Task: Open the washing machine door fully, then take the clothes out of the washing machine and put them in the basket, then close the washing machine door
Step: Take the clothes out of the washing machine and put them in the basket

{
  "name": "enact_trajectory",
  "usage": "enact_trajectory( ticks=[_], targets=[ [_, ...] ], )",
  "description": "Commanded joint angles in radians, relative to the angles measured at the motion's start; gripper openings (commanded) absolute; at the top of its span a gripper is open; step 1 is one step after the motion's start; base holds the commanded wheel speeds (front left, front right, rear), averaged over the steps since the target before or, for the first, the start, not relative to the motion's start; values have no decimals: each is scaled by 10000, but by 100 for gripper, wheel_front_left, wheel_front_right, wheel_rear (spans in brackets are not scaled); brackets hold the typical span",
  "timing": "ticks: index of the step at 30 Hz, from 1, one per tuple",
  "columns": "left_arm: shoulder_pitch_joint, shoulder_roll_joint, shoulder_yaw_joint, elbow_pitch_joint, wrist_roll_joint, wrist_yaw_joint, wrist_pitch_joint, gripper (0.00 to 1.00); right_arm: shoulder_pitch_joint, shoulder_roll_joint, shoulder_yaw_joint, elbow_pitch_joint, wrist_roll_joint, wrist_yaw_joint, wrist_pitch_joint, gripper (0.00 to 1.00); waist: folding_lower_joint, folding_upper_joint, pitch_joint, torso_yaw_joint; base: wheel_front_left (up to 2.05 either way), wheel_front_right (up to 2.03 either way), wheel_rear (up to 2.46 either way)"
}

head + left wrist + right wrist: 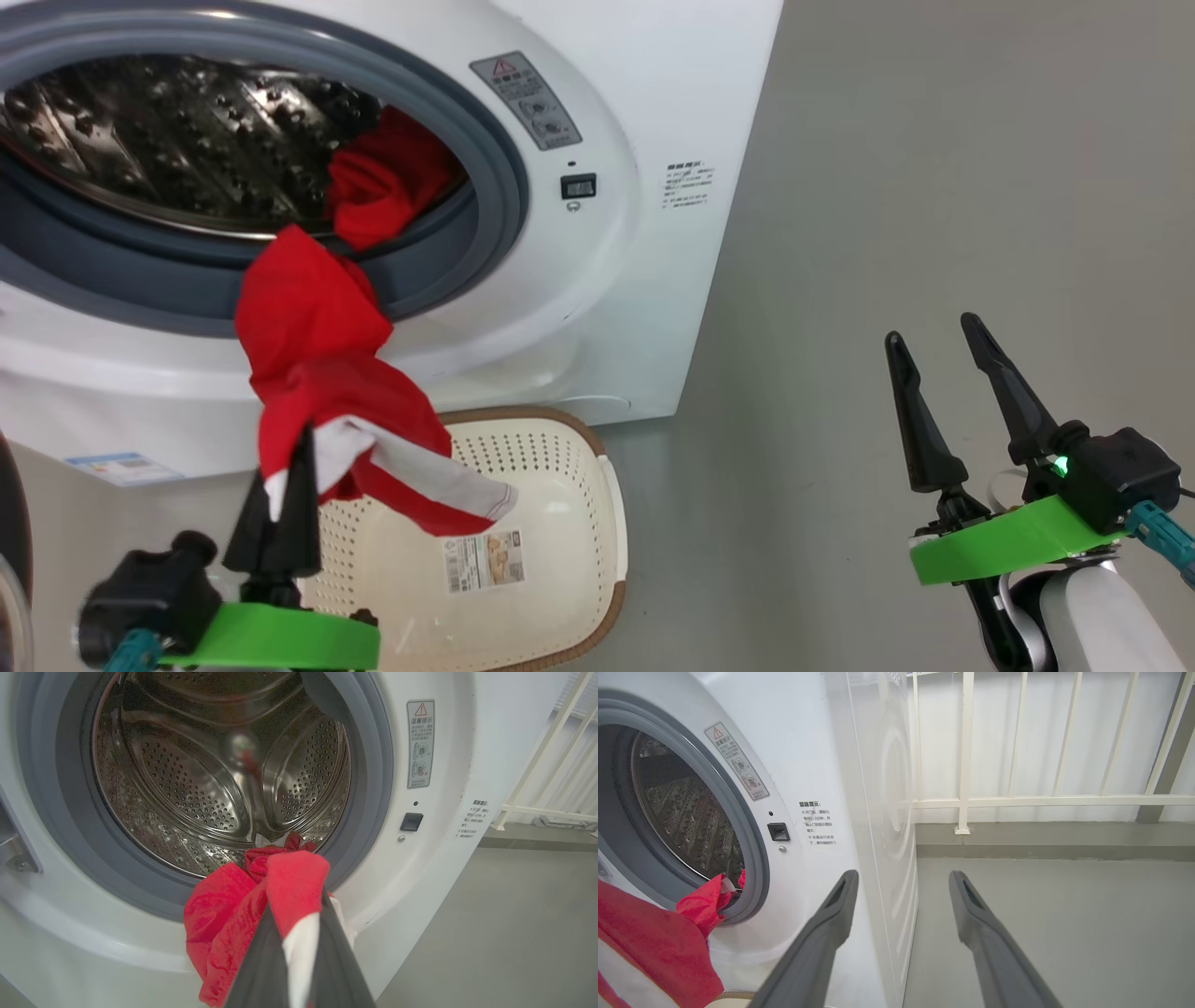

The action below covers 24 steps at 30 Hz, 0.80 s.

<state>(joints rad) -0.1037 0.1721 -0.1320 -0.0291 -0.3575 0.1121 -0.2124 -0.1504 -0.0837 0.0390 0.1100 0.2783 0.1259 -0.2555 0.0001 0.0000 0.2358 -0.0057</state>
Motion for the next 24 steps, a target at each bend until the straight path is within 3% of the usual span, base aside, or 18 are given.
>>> enact_trajectory(
  ticks=[1, 10, 15, 24],
  targets=[
    [-364, 69, 314, -62, -130, -76, -31, 0, -240, -44, 162, -273, -110, 48, -63, 100, -1, 0, 147, 60, 0, 0, 0],
    [-1478, -464, -27, 3102, -690, -828, -260, 0, -478, -86, 126, -277, -294, 48, -63, 100, -1, 0, 781, 211, 0, 0, 0],
    [-2437, -756, -79, 5290, -1194, -1433, -350, 0, -666, -101, 109, -315, -389, 48, -63, 100, -1, 0, 1206, 237, 0, 0, 0],
    [-4436, -1012, -264, 9487, -1681, -2072, -395, 0, -1064, -21, -15, -138, -657, 48, -63, 100, -1, 0, 1958, -29, 0, 0, 0]
  ],
)
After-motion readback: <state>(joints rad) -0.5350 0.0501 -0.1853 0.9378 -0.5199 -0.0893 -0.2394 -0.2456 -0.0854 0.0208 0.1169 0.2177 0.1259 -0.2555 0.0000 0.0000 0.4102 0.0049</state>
